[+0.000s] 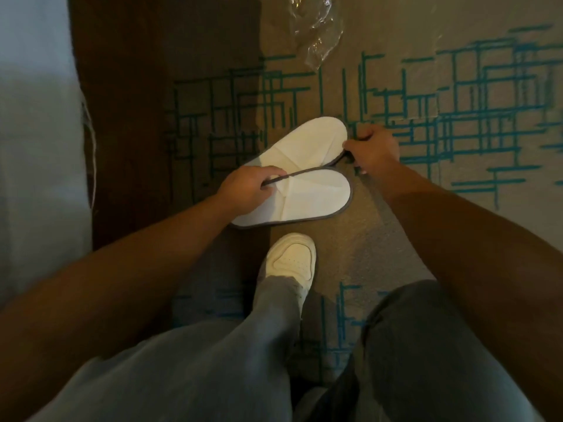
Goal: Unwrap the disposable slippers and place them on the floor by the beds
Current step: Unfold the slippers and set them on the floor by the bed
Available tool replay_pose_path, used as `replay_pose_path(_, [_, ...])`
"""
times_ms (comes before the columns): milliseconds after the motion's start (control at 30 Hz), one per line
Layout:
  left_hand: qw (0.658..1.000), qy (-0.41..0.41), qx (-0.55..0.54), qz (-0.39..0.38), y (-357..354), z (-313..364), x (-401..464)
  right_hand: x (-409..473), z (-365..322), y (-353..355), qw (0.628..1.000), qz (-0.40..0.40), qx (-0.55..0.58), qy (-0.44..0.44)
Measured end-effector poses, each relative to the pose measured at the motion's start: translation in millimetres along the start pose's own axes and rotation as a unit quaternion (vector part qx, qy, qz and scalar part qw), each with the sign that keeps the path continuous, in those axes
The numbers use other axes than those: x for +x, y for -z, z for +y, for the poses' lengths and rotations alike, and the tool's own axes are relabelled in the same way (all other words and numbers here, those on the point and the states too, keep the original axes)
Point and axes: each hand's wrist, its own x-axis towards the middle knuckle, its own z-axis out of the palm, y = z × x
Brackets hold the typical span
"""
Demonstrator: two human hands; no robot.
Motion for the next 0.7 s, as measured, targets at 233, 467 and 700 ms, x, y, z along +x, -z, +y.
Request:
replay_pose_path(233, [0.989, 0.032, 0.121, 0.08, -12.6, -19.9, -24.5, 0.4, -8.9, -17.1, 0.999, -0.02, -0.024, -0.025])
replay_pose_path(467, [0.981, 0.032, 0.17, 0.082, -31.9, -46.9, -62.3, -22.7, 11.3, -28.8, 0.98, -0.024, 0.166, -0.11])
replay_pose_path(700, [0.954, -0.071, 0.292, 0.028, -28.7, -49.4, -61.5, -33.1, 7.8, -23.8, 0.972, -0.007, 0.216, -0.092])
